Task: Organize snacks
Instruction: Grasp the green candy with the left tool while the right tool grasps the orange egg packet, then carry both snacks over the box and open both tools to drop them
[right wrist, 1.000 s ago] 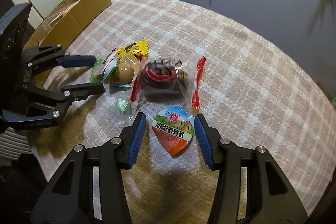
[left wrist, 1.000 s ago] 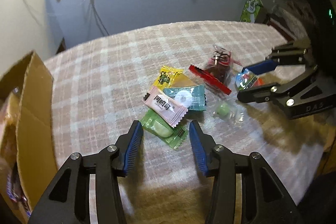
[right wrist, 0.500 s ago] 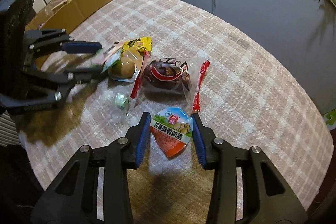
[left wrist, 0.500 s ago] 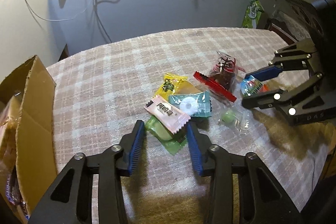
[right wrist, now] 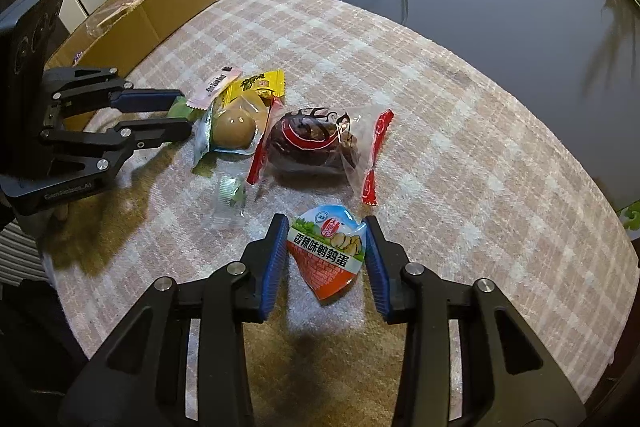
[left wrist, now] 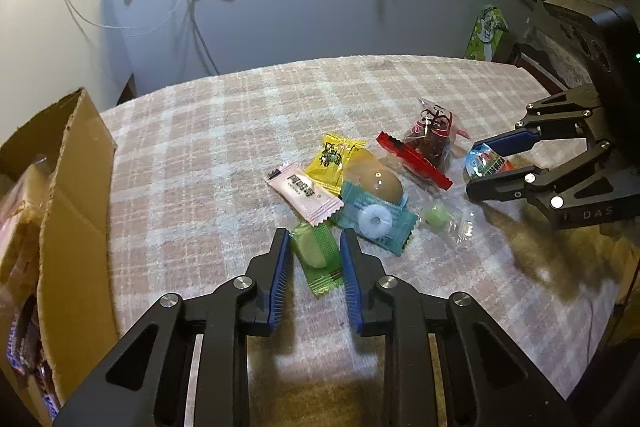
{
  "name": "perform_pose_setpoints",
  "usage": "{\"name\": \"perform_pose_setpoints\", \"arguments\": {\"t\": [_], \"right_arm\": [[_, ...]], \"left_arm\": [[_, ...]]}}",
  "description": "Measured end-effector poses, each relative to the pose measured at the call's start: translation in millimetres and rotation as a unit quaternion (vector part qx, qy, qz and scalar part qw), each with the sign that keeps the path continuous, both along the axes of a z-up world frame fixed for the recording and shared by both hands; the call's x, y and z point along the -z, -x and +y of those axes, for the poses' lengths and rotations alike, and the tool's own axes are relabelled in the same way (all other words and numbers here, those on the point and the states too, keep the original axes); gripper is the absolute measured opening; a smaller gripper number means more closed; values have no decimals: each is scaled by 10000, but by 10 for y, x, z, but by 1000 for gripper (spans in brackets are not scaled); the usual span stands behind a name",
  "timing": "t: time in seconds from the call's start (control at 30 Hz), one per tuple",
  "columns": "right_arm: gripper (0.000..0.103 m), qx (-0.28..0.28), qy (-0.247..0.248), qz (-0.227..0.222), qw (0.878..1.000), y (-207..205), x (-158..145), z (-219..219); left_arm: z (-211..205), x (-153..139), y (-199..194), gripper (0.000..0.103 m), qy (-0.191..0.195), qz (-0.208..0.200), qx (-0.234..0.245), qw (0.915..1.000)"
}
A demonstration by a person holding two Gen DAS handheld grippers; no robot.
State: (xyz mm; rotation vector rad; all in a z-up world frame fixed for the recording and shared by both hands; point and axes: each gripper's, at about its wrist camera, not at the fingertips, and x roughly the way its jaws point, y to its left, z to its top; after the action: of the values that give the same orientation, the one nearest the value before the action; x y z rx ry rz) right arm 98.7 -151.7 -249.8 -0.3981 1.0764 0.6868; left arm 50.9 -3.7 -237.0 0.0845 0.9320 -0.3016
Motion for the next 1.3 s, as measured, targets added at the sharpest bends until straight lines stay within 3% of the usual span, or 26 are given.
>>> {"name": "perform_pose_setpoints", "arguments": {"t": [0.4,0.67,0.93,1.3], "right_arm": [[39,125,-108,-95,9998,-10,-251,23],[39,54,-233,-202,9995,-18,-500,186],[39,-278,-420,-334,9982,-28,-843,596],[39,-891,-631,-335,9935,-30,-1083,1404]], "left_arm": [[108,-221,121,20,372,28,-294,9989],[254,-499,166,19,495,-194,-489,9974],[579,-769,302,19,529,-314,-866,9943],[1117,-967,532,19,370,-355,-1388,9890]]}}
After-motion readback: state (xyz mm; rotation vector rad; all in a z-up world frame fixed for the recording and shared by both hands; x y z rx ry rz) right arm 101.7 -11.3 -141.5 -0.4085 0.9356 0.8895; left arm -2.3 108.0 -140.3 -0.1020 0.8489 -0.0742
